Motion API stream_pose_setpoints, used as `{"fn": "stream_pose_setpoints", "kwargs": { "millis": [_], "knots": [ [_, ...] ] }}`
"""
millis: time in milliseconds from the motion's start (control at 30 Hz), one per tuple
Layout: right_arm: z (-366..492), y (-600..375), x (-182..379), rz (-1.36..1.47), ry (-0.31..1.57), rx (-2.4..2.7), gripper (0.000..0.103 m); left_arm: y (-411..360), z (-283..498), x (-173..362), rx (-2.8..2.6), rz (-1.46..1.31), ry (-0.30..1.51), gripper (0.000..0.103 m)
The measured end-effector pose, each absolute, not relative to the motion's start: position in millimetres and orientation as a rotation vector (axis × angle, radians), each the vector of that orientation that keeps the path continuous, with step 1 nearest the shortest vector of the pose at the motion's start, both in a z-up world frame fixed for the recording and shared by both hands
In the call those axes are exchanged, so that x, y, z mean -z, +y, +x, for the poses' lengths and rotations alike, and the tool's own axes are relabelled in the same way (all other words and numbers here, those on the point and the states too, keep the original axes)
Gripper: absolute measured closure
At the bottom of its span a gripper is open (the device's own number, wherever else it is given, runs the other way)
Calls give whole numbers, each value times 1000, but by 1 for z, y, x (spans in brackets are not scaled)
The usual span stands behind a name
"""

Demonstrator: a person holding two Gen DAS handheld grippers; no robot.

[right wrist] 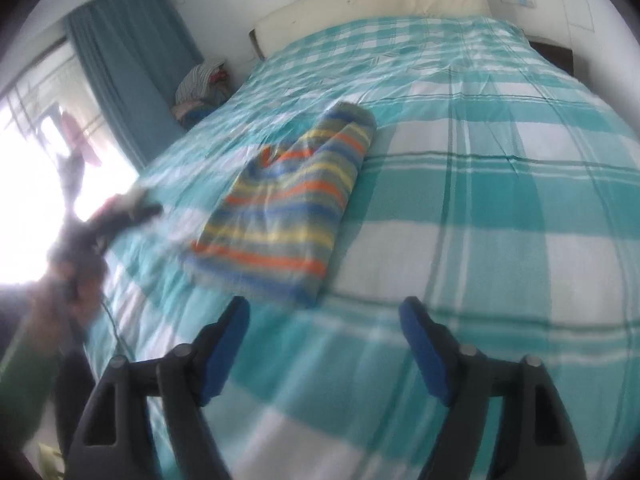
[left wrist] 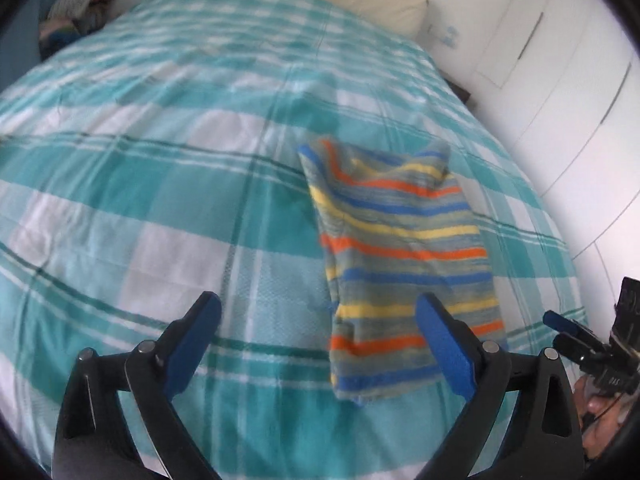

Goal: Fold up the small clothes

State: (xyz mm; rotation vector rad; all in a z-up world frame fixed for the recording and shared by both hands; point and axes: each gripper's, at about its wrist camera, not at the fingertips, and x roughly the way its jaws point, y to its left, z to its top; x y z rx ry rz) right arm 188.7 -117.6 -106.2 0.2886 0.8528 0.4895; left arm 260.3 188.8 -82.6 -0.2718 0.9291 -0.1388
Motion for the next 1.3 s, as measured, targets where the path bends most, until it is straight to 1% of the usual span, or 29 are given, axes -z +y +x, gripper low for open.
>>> {"fn": "stream_pose_setpoints", "kwargs": {
  "millis": [67,200,233,267,300,333,367,400,433,500,633,700,733,767,800,833,867,900,933,1033,1067,1133,1200,1233,1300],
  "knots": [
    [226,-113,110,361,879,-509,22,186,287,102,159,-297,972,5],
    [308,-96,138,505,981,-531,22,174,326,120,237,-347,1021,8],
    [324,-90,148,553,1014,-552,24,170,334,124,273,-380,1036,10],
    [336,-82,158,586,1038,-572,28,165,340,128,308,-405,1053,16],
    [343,-69,165,574,1057,-595,45,159,346,132,329,-406,1073,25],
    [345,-57,166,507,1069,-583,62,153,350,136,327,-380,1091,63],
    [342,-42,162,396,1063,-554,67,147,353,140,328,-356,1112,81],
    [335,-28,155,289,1038,-531,73,145,353,139,326,-353,1106,84],
    [328,-21,146,234,1005,-523,76,142,349,134,322,-343,1090,87],
    [313,-13,122,188,929,-549,77,138,339,116,328,-311,1046,88],
    [297,-7,66,162,786,-604,77,136,324,60,341,-267,933,88],
    [300,-9,45,174,741,-614,77,137,323,35,339,-249,891,87],
    [303,-11,37,186,726,-610,77,136,325,27,334,-241,875,84],
    [304,-13,36,195,722,-601,77,140,327,25,324,-234,873,71],
    [309,-18,38,206,730,-575,73,142,330,28,301,-222,887,57],
    [315,-23,43,206,750,-549,61,141,334,37,249,-187,910,25],
    [320,-29,53,188,789,-493,49,141,329,46,172,-137,921,12],
    [320,-36,66,158,831,-419,19,140,324,56,91,-78,917,12],
    [317,-47,74,135,852,-367,8,140,312,66,24,-9,911,12],
    [285,-77,85,64,834,-298,8,134,271,76,-78,148,865,12],
    [270,-82,82,33,813,-282,8,133,256,74,-100,179,835,10],
    [240,-88,69,-24,765,-270,8,125,227,62,-140,219,782,5],
    [208,-88,50,-55,719,-279,6,116,201,42,-145,225,734,4],
    [195,-86,41,-63,707,-284,4,113,186,30,-162,216,723,1],
    [166,-81,23,-74,691,-281,2,110,163,11,-184,168,715,1]
  ]
}}
